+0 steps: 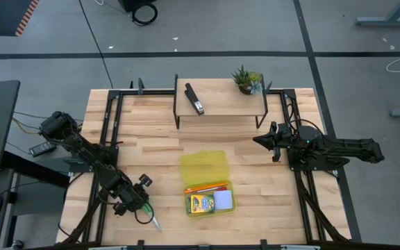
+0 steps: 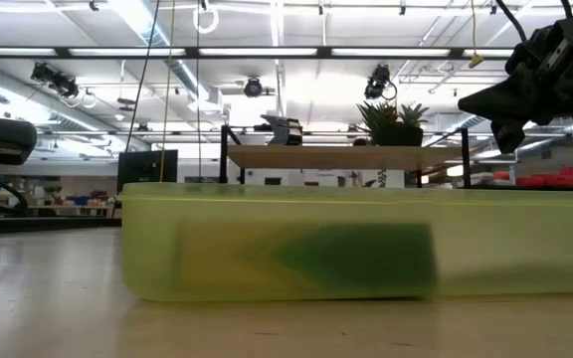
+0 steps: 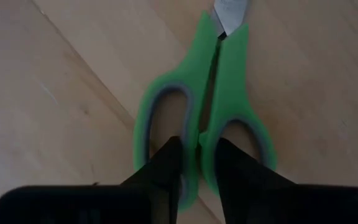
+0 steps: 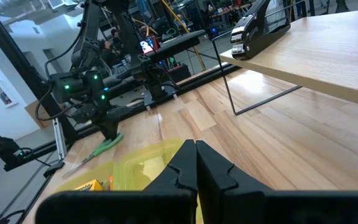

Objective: Pack school essentials
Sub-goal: Put the green scissors into the yellow supply box, then return to Home Position

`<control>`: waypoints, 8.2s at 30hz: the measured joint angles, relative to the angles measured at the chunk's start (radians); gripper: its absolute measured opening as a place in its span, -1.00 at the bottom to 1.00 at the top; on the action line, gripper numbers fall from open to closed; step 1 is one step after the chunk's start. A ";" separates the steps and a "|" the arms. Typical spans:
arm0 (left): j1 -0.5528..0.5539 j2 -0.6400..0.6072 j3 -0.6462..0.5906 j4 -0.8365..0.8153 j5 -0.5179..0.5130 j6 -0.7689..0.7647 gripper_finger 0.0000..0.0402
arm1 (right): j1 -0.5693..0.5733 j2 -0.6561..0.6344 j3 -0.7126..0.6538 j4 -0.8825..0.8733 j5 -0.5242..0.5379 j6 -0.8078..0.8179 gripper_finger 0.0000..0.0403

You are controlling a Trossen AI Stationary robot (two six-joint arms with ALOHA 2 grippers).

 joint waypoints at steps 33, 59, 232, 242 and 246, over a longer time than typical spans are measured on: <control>0.001 -0.048 0.081 -0.149 -0.036 -0.061 -0.63 | 0.000 0.000 0.000 0.000 0.000 0.000 -0.97; 0.136 -0.050 0.291 -0.246 -0.014 -0.158 -0.58 | 0.000 0.000 0.000 0.000 0.000 0.000 -0.97; 0.815 -1.104 -0.579 0.557 0.003 0.156 -0.85 | 0.000 0.000 0.000 0.000 0.000 0.000 -0.97; 0.815 -1.104 -0.579 0.558 0.003 0.156 -0.81 | 0.000 0.000 0.000 0.000 0.000 0.000 -0.97; 0.815 -1.104 -0.579 0.559 0.003 0.156 -0.85 | 0.000 0.000 0.000 0.000 0.000 0.000 -0.97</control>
